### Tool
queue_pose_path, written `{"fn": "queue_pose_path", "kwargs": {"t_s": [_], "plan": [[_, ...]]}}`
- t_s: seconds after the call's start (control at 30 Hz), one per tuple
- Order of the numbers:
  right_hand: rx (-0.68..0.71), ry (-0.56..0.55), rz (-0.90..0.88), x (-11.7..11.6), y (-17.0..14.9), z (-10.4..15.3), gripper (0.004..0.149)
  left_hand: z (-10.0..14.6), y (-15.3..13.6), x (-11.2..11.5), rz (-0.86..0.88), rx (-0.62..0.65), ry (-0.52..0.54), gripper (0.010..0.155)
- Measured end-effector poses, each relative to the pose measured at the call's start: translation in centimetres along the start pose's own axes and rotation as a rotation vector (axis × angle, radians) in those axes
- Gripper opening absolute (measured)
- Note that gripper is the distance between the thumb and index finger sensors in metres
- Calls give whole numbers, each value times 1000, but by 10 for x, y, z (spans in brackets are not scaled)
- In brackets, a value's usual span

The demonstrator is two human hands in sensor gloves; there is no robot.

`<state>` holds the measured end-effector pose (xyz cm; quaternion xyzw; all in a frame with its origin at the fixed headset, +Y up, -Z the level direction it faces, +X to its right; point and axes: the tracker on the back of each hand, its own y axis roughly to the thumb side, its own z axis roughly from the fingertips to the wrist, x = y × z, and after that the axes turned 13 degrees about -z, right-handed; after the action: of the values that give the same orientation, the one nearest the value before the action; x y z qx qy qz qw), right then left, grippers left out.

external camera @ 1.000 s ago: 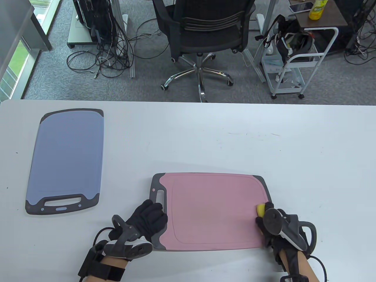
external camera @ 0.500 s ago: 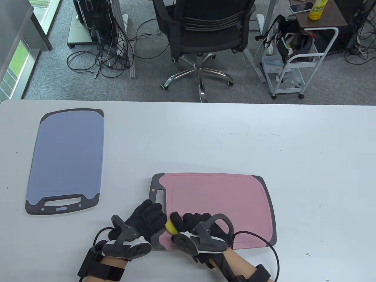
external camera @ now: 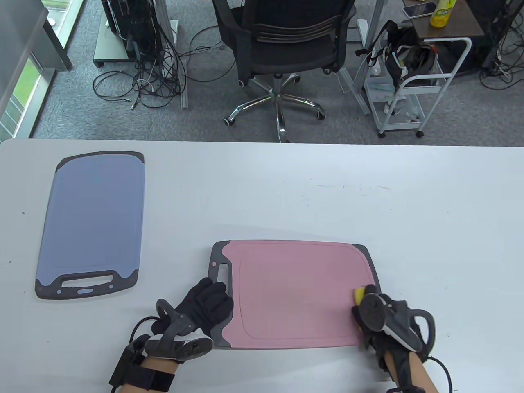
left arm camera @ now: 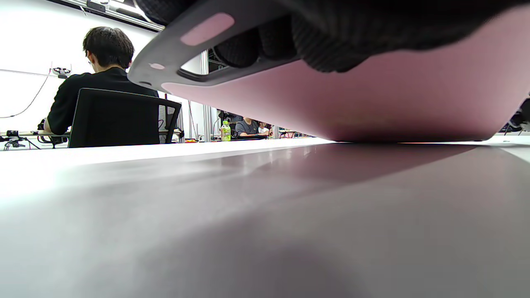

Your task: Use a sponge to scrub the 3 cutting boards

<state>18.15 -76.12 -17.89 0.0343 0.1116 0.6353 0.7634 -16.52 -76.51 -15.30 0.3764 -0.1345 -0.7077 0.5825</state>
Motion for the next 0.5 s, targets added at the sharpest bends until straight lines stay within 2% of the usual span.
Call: {"fn": "queue_pose_path", "kwargs": {"t_s": [0.03,0.07,0.1,0.17,0.23,0.27,0.33,0.4,0.5], "plan": [[64,0,-18,-1,23,-3,70,0,0,0,1,0,0,43],[187,5,-64,-3,69,-7,71,0,0,0,2,0,-1,43],[264,12,-77,-5,97,-9,71,0,0,0,2,0,-1,43],[417,22,-28,-7,150,-7,71,0,0,0,2,-1,-1,43],[506,6,33,-8,178,-5,71,0,0,0,4,-3,-1,42],[508,2,48,-8,182,-6,71,0,-1,0,5,-5,-2,42],[469,20,34,-6,167,-7,71,0,-1,0,5,-6,-3,42],[377,7,-12,-6,137,-8,70,0,0,1,1,-4,-4,42],[165,4,2,-4,58,-3,70,-1,0,1,-3,-4,-10,42]]}}
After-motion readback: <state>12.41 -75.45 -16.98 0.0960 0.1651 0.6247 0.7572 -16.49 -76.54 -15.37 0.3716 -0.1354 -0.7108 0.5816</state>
